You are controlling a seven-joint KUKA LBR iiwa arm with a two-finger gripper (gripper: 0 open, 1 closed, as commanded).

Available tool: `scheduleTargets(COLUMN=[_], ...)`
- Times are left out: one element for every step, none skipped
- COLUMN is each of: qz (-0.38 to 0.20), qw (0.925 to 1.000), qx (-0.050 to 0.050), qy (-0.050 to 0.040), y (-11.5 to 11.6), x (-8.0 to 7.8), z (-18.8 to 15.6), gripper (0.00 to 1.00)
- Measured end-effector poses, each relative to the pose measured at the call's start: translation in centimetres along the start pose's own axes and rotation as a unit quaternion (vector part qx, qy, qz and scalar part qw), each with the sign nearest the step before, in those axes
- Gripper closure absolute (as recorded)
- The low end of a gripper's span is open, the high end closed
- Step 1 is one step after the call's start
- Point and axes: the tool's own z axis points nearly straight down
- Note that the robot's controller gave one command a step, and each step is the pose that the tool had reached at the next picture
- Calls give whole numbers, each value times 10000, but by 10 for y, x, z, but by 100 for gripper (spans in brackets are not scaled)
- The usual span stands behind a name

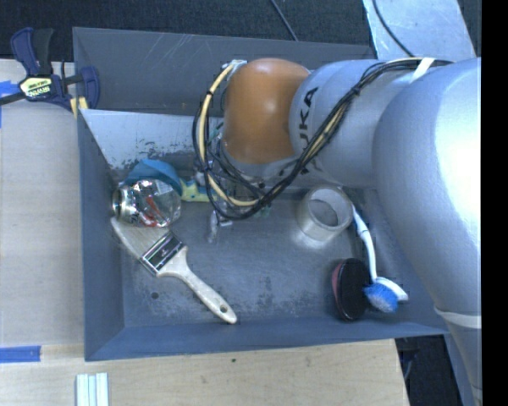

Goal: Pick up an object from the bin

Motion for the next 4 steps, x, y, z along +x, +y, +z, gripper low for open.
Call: scheduleTargets(qz=[156, 159, 134, 142], qw=[9998, 9998, 9998, 9998], qx=[-20, -21, -17, -19], qy=[-124, -124, -110, -139], y=[14, 14, 13, 14], x=[-2, -2, 1, 0], z=[-26, -27, -134, -198], gripper=[100, 100, 100, 100])
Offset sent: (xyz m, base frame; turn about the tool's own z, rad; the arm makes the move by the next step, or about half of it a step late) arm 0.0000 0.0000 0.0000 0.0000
